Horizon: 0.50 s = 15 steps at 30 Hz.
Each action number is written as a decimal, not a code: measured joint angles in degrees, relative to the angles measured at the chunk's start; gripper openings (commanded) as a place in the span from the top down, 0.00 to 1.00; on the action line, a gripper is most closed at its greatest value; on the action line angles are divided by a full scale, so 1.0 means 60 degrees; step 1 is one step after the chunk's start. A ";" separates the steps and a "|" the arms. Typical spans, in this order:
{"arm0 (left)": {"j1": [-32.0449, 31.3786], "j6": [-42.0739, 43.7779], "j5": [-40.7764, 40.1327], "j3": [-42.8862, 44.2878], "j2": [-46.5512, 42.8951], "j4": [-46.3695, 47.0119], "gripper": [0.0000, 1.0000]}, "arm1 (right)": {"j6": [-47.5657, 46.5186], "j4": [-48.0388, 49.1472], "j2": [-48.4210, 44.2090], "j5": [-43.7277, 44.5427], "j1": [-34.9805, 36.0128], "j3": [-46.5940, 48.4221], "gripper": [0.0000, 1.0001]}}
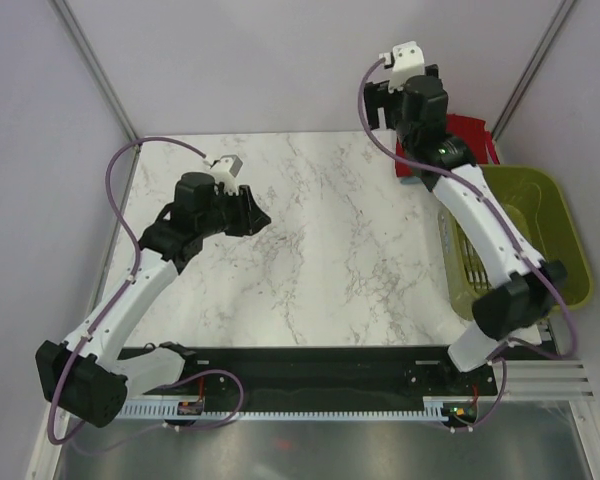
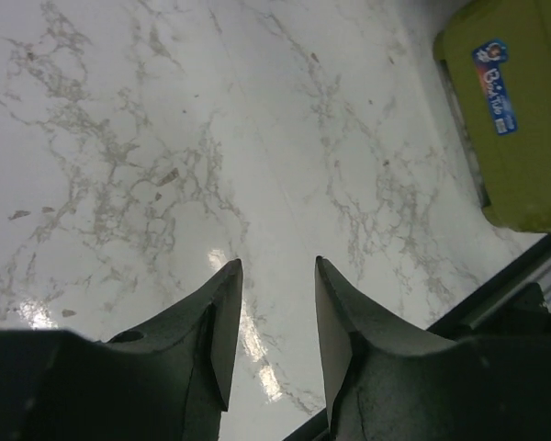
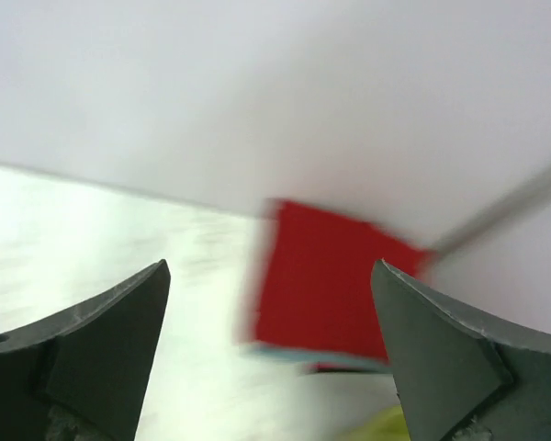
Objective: Fold and stack the t-shirts
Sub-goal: Reset both grippers
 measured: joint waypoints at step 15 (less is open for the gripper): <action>0.0004 0.0168 0.1443 -0.0291 -0.3395 0.0055 0.00 | 0.8426 -0.1843 -0.7697 -0.5741 0.0404 -0.8003 0.02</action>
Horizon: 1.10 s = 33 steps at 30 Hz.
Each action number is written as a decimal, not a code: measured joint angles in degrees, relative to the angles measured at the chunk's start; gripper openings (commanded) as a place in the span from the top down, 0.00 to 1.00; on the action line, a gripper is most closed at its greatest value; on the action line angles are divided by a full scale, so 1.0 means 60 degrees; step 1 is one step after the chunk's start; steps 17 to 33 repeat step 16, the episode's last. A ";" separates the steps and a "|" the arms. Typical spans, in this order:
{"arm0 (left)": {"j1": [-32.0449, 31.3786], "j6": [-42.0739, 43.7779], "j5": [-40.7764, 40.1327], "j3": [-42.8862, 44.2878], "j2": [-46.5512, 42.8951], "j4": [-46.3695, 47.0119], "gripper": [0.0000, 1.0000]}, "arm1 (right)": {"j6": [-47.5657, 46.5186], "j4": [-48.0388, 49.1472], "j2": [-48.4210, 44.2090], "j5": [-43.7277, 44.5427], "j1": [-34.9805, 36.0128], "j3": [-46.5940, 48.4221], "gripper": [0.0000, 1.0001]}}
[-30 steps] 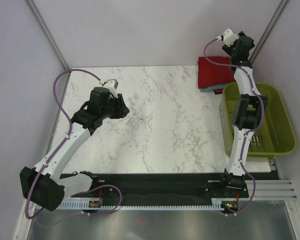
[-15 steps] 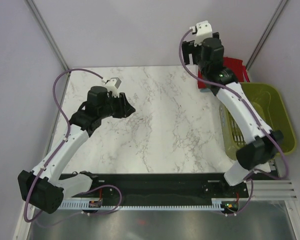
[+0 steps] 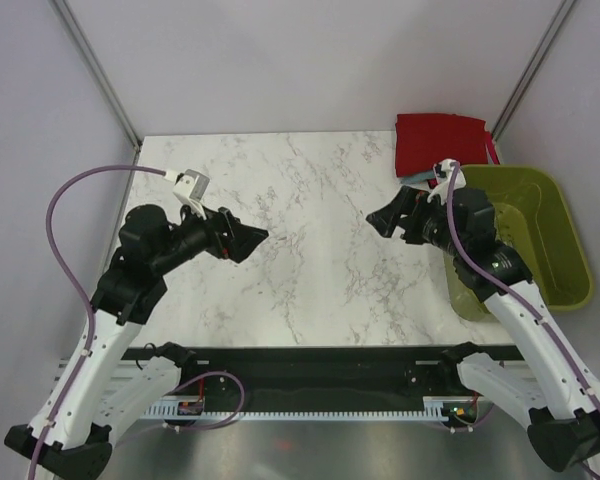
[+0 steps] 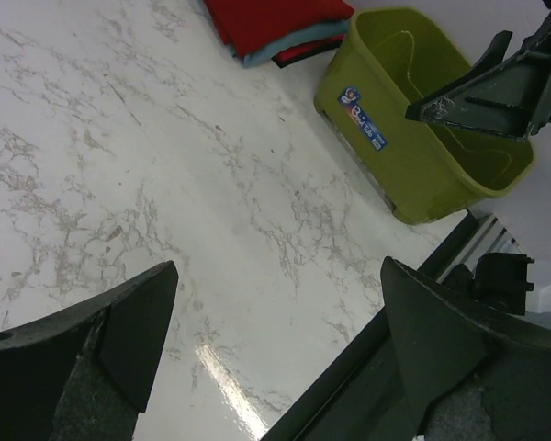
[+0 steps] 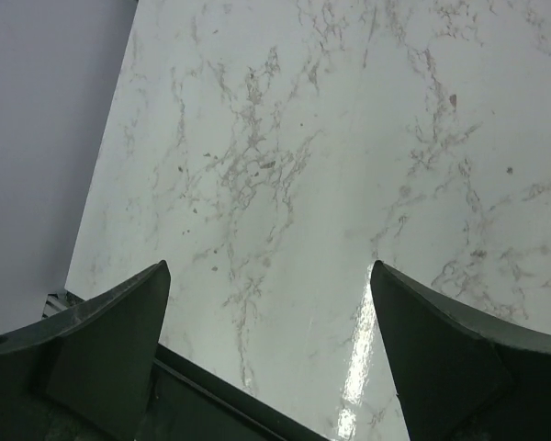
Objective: Fold and stack the t-shirts
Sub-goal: Reset both grippers
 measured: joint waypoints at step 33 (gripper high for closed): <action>0.0000 -0.0248 0.0171 -0.0969 -0.1115 -0.0546 0.00 | 0.0069 -0.1486 -0.1315 0.0656 0.0000 0.0102 0.02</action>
